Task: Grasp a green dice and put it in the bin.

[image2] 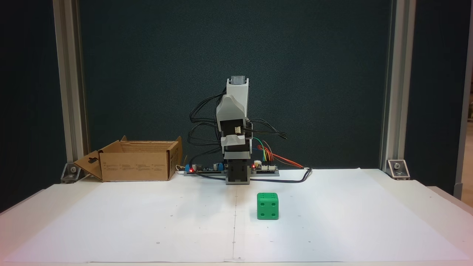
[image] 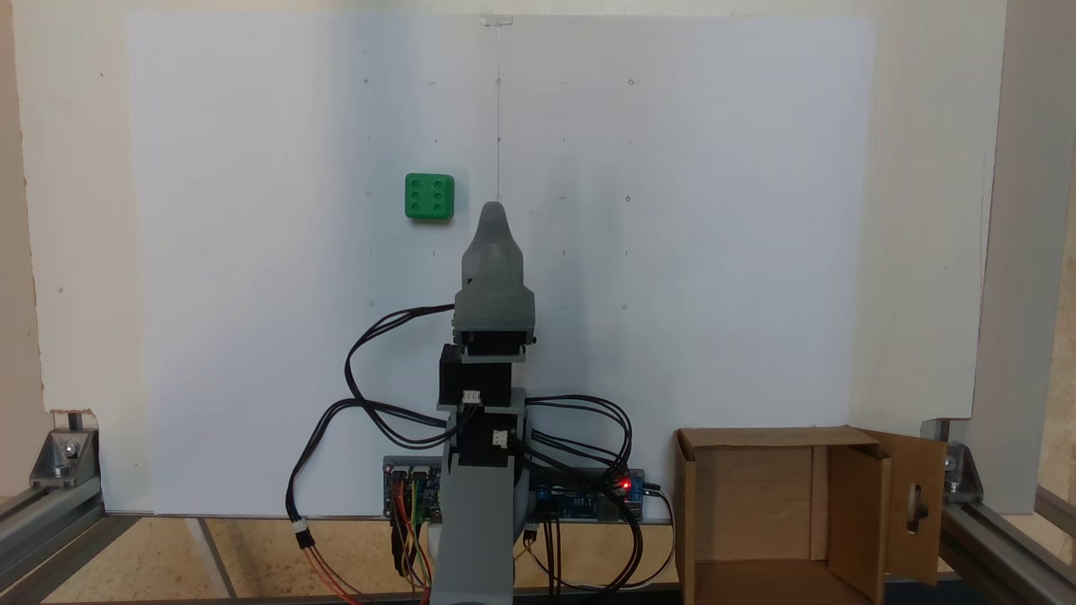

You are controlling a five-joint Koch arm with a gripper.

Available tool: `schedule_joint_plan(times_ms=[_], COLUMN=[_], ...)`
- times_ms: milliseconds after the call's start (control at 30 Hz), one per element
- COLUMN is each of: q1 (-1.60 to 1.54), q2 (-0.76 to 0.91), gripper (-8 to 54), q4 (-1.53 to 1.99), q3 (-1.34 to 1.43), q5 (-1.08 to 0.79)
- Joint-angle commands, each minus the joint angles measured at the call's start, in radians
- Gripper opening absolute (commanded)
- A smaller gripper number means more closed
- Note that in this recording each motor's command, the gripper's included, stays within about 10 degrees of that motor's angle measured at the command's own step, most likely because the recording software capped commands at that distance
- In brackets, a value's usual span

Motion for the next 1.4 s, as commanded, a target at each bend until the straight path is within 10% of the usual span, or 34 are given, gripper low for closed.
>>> schedule_joint_plan(times_ms=[0, 1367], q1=[-0.049, -0.021], q2=[0.11, 0.114], gripper=[43.2, 41.6], q4=[0.175, 0.393], q3=[0.043, -0.04], q5=[-0.061, -0.063])
